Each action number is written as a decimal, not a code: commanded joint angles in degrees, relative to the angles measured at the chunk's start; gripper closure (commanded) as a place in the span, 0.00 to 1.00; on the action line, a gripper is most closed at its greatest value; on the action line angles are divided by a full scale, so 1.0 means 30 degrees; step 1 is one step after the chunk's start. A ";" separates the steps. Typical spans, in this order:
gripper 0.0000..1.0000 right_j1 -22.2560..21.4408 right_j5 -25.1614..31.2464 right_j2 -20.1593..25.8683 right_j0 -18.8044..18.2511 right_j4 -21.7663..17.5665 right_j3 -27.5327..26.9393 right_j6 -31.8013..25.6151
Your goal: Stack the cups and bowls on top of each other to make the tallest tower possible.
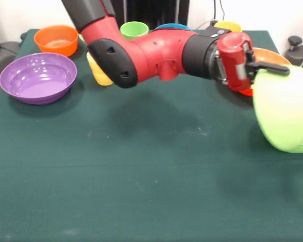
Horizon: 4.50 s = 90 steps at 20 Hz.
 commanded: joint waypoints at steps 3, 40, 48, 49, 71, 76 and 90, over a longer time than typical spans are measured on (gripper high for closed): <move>1.00 -0.1626 0.7197 -0.3301 0.2446 0.1815 -0.0700 0.1743; 1.00 -0.4493 1.8487 -0.6909 0.5217 0.8771 -0.0397 -0.3572; 1.00 -0.4873 1.8096 -0.4434 0.3784 0.7191 0.0503 -0.2387; 1.00 -0.4859 1.8217 -0.3973 0.3471 0.7054 0.0643 -0.2296; 1.00 -0.3386 1.0942 -0.5624 0.4340 0.4944 -0.1347 -0.0736; 1.00 -0.3127 0.9685 -0.5560 0.4011 0.4011 -0.1633 0.0129; 0.00 -0.3279 0.9093 -0.5985 0.3926 0.2431 -0.1844 0.1309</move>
